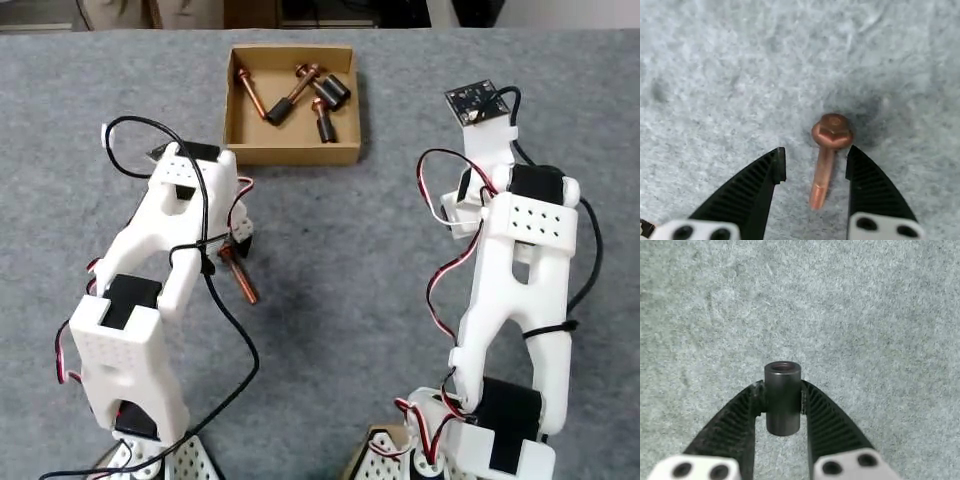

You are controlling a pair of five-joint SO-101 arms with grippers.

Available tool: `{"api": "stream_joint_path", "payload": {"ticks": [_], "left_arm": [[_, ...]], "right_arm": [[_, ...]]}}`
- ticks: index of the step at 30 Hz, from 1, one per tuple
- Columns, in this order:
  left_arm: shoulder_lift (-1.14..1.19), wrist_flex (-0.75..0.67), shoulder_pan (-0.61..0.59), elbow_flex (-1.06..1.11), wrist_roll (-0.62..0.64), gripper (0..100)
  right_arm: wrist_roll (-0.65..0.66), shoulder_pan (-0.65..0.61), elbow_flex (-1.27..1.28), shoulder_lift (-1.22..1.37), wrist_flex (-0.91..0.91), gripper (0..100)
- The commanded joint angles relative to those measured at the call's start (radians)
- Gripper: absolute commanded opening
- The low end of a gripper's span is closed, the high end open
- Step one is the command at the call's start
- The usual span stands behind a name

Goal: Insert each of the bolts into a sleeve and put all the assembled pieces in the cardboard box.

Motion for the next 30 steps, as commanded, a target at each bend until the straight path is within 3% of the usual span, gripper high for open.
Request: {"api": "stream_joint_path", "payload": {"ticks": [1,10,19,25,30], "left_arm": [[-0.008,-0.058,0.020,0.044,0.009,20],[-0.008,-0.133,0.021,0.060,0.011,20],[-0.007,-0.144,0.021,0.071,0.003,6],[-0.019,-0.143,0.014,0.060,-0.112,2],[-0.101,-0.100,-0.006,0.017,-0.288,2]], "right_arm": [[-0.006,-0.016,-0.045,-0.048,-0.002,0.2],[-0.006,-0.016,-0.047,-0.048,0.000,0.2],[-0.005,-0.016,-0.050,-0.048,-0.002,0.2],[-0.006,-0.016,-0.050,-0.050,-0.002,0.2],[-0.008,-0.018,-0.088,-0.073,0.038,0.2]]}}
